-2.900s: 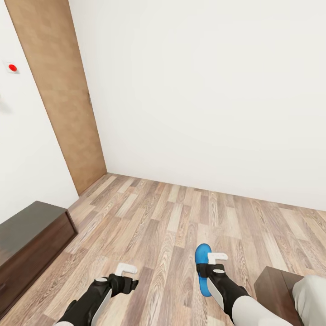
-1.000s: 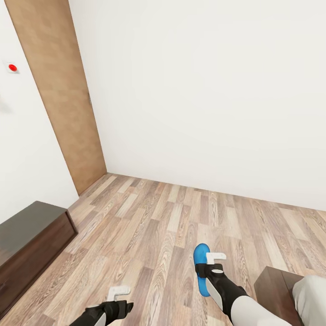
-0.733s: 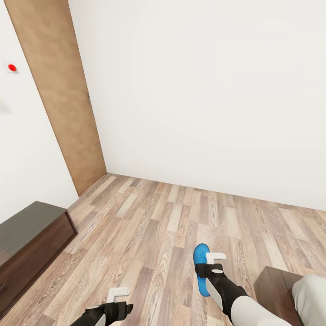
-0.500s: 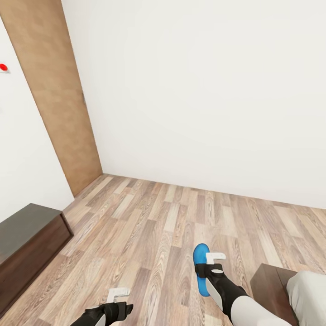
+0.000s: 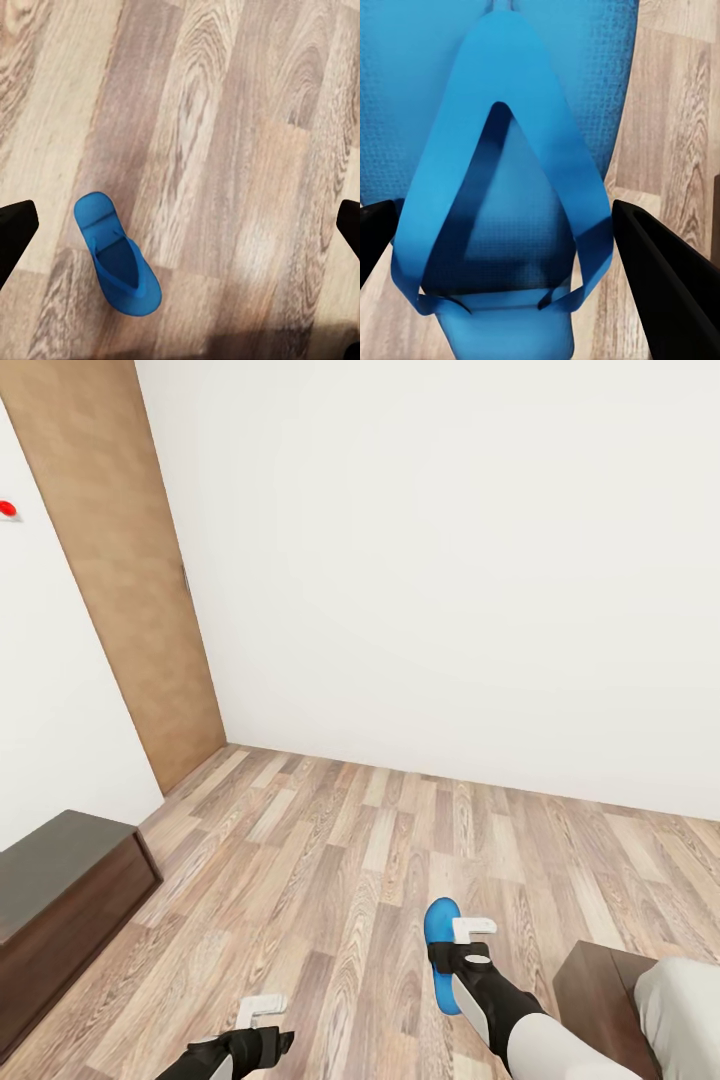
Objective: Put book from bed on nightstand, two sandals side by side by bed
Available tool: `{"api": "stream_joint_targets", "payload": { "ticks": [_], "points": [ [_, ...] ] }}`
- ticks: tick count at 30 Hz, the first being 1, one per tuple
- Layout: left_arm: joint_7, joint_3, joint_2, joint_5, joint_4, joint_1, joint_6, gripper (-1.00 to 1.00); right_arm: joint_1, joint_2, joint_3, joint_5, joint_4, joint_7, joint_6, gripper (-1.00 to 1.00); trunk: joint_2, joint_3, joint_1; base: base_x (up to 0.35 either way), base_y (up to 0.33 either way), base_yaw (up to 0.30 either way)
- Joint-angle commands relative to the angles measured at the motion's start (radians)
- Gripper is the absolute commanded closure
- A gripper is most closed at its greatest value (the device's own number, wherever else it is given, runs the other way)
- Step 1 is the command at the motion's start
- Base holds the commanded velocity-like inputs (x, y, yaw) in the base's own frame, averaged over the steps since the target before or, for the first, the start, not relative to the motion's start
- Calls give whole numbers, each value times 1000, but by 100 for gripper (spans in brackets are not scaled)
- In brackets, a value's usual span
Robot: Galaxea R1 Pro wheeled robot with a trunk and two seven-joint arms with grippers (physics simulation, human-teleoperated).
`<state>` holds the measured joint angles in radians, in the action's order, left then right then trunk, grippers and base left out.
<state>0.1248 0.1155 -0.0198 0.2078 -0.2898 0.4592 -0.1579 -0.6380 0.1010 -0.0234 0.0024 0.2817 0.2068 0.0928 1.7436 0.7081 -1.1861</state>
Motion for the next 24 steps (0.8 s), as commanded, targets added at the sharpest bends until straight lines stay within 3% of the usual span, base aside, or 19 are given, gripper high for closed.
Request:
{"api": "stream_joint_targets", "payload": {
  "ticks": [1,24],
  "points": [
    [0,6,1,11,-2,0,-5,-100,0,0,-3,0,2,5,7,100,0,1,0,0,7,-1],
    [0,6,0,10,-2,0,-3,-100,0,0,-3,0,2,5,7,100,0,1,0,-18,1,-19]
  ]
}}
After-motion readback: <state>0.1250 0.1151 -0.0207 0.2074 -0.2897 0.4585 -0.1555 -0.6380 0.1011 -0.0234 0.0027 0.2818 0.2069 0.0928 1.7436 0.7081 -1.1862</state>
